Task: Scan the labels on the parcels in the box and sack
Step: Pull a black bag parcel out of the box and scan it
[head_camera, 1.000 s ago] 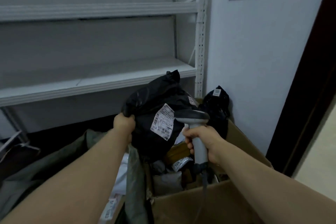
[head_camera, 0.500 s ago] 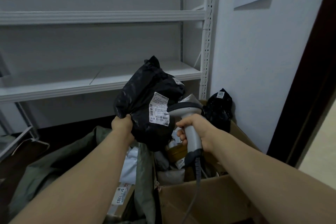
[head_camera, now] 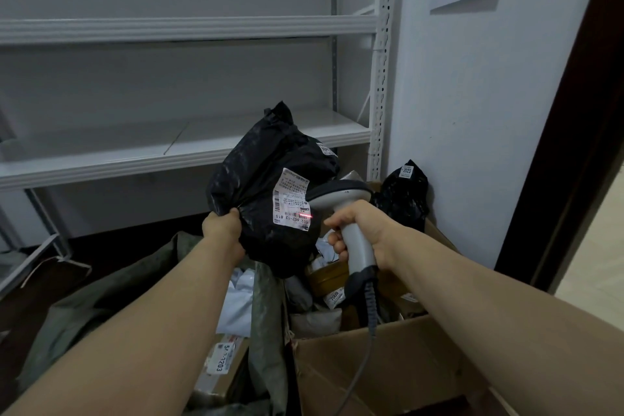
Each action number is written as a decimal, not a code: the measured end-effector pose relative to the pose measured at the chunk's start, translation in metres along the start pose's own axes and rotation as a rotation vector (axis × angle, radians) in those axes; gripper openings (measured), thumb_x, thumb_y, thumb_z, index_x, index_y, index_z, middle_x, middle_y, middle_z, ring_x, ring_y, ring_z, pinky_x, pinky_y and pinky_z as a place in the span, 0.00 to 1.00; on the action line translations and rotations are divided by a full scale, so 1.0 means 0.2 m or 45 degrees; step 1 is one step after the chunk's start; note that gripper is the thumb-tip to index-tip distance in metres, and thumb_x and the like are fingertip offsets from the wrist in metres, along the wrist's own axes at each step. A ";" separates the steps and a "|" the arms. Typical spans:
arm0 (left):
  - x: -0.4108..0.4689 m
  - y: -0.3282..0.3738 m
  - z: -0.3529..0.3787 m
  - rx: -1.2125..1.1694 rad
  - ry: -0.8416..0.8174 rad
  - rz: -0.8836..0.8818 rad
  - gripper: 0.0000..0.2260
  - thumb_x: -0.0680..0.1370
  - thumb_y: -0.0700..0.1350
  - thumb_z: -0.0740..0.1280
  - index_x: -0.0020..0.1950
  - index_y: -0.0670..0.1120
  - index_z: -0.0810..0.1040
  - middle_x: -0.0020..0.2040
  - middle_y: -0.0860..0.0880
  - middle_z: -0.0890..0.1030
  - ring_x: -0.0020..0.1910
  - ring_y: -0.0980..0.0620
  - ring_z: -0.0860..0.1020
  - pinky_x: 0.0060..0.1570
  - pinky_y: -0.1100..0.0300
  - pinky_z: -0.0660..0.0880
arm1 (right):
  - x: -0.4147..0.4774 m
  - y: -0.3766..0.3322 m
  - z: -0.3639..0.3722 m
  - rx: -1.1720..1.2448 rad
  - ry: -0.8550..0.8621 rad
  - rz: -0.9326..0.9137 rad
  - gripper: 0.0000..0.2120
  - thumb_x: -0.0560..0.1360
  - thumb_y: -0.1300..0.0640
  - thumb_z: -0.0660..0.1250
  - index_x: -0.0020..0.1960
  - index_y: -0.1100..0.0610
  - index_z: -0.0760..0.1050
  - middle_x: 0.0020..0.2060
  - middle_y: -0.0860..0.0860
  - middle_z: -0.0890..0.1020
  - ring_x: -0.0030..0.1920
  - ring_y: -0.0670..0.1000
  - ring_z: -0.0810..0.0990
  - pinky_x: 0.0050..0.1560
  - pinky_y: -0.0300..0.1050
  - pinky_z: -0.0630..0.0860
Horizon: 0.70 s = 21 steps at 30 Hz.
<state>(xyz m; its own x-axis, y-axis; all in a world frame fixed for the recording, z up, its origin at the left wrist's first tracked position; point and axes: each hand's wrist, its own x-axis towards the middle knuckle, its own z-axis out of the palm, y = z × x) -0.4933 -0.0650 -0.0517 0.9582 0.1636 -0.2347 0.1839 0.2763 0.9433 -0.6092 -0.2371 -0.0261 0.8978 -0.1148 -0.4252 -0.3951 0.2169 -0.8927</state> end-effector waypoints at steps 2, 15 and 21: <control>0.00 0.01 0.00 -0.016 0.007 -0.004 0.15 0.81 0.37 0.60 0.68 0.39 0.67 0.63 0.37 0.73 0.54 0.39 0.74 0.52 0.49 0.72 | 0.00 0.00 0.00 -0.011 -0.006 0.013 0.08 0.72 0.62 0.65 0.35 0.61 0.71 0.24 0.54 0.76 0.22 0.48 0.71 0.23 0.35 0.70; 0.04 0.01 -0.01 -0.032 0.006 -0.030 0.16 0.81 0.36 0.61 0.69 0.41 0.68 0.64 0.37 0.73 0.60 0.36 0.74 0.57 0.43 0.73 | 0.00 -0.01 0.01 -0.002 -0.011 0.008 0.07 0.72 0.61 0.66 0.36 0.62 0.73 0.25 0.54 0.75 0.22 0.48 0.71 0.23 0.35 0.70; 0.05 0.01 -0.01 -0.013 0.004 -0.029 0.17 0.81 0.36 0.61 0.70 0.40 0.67 0.65 0.37 0.73 0.61 0.36 0.74 0.58 0.43 0.73 | 0.00 0.00 0.01 -0.016 -0.025 0.011 0.06 0.72 0.62 0.65 0.37 0.61 0.72 0.25 0.53 0.75 0.22 0.47 0.71 0.23 0.35 0.70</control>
<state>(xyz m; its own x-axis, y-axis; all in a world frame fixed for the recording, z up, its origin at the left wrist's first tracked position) -0.4830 -0.0610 -0.0524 0.9531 0.1599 -0.2570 0.2036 0.2894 0.9353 -0.6088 -0.2343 -0.0254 0.8979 -0.0935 -0.4302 -0.4054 0.2055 -0.8907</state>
